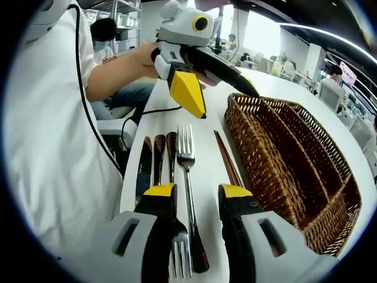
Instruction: Arrange the knives, forks, and spoons in their matching storage slots by inserting each utensil handle-first until every utensil is classified and aligned in the correct compartment
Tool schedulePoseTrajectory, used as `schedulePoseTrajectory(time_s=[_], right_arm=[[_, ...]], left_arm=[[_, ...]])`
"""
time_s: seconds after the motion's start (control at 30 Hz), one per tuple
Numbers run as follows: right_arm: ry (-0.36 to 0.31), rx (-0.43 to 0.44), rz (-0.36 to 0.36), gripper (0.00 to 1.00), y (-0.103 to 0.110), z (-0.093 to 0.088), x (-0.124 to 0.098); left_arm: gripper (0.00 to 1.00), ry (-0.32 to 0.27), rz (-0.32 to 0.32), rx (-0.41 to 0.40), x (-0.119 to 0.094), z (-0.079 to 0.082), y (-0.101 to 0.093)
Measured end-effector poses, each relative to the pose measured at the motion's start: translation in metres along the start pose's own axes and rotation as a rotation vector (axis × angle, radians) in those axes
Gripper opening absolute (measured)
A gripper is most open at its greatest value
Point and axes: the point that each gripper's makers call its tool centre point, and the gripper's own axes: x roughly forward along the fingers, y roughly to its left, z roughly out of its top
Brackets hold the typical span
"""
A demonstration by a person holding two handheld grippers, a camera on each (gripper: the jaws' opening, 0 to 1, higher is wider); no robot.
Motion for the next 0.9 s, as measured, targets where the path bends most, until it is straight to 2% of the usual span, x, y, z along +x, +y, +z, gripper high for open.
schedulePoseTrajectory(time_s=[0.6, 0.9], right_arm=[[0.057, -0.023, 0.045, 0.13, 0.007, -0.001, 0.012], [0.106, -0.034, 0.048, 0.09, 0.008, -0.009, 0.015]], left_arm=[[0.79, 0.005, 0.013, -0.009, -0.004, -0.005, 0.004], [0.78, 0.011, 0.012, -0.01, -0.003, -0.006, 0.005]])
